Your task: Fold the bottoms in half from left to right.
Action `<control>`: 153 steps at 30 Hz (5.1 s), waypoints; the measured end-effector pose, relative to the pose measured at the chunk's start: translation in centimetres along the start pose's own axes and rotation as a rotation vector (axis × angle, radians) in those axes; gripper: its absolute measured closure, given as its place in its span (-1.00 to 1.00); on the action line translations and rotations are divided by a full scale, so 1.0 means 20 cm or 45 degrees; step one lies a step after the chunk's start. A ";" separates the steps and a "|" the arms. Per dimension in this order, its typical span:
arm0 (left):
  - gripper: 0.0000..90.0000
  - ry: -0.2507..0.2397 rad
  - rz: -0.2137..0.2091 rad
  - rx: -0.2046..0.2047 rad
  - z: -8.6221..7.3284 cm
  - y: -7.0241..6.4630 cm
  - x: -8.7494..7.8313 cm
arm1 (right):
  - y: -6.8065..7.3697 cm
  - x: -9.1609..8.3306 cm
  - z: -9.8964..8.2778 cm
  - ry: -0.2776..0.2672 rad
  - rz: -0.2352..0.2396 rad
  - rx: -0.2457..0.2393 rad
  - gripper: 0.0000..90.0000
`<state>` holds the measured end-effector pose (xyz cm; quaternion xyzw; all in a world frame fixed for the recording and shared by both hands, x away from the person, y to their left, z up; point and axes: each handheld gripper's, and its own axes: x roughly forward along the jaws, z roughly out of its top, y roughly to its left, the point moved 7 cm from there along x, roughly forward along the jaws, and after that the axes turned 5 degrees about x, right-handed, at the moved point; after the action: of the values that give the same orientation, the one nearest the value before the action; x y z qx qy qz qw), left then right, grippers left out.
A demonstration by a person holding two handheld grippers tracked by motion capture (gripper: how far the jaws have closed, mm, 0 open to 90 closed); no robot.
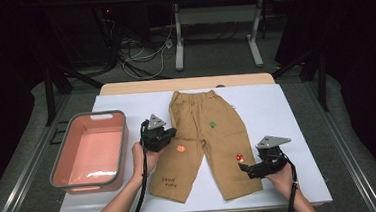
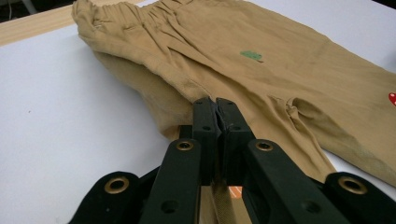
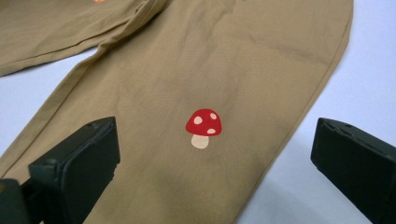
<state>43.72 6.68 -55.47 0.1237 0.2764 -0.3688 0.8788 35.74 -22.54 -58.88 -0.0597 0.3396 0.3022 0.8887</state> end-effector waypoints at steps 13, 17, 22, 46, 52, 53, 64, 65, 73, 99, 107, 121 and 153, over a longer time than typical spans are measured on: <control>0.94 -0.011 -0.005 0.013 0.02 -0.02 0.01 | 0.00 0.00 0.00 0.003 0.006 0.006 -0.98; 0.94 -0.010 -0.013 0.017 0.04 -0.03 0.01 | 0.00 0.00 0.00 0.001 -0.004 0.002 -0.98; 0.94 -0.020 -0.030 0.032 0.07 -0.05 0.02 | 0.00 0.00 0.00 0.005 0.005 0.005 -0.98; 0.93 -0.019 -0.093 0.063 0.16 -0.12 0.07 | -0.01 -0.01 0.00 0.008 -0.004 -0.004 -0.98; 0.94 -0.023 -0.116 0.081 0.19 -0.16 0.08 | -0.01 -0.01 0.00 0.004 -0.002 -0.002 -0.98; 0.93 -0.014 -0.121 0.079 0.19 -0.16 0.08 | 0.00 -0.01 0.00 0.009 -0.002 0.008 -0.98; 0.93 -0.012 -0.153 0.123 0.23 -0.23 0.12 | -0.01 -0.01 0.00 0.011 -0.010 0.000 -0.98; 0.93 -0.005 -0.157 0.137 0.23 -0.24 0.12 | -0.01 -0.01 0.00 0.008 -0.006 -0.004 -0.98; 0.93 0.008 -0.173 0.165 0.25 -0.28 0.16 | -0.01 -0.01 0.00 0.012 -0.012 -0.003 -0.98; 0.93 0.002 -0.261 0.193 0.30 -0.49 0.32 | -0.01 -0.01 -0.01 0.010 -0.008 0.004 -0.98; 0.90 0.053 -0.304 0.193 0.26 -0.58 0.43 | -0.02 -0.01 -0.01 0.011 -0.008 0.012 -0.98; -0.32 0.099 -0.311 0.181 0.19 -0.51 0.39 | -0.01 0.00 -0.01 0.030 0.000 0.022 -0.96; -0.98 0.173 -0.059 0.101 -0.21 -0.05 0.03 | 0.02 0.07 0.02 0.048 -0.008 0.018 -0.90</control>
<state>41.64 7.44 -59.27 0.1766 0.3234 -0.3904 0.8437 36.53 -21.44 -59.43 -0.0603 0.3583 0.2957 0.8835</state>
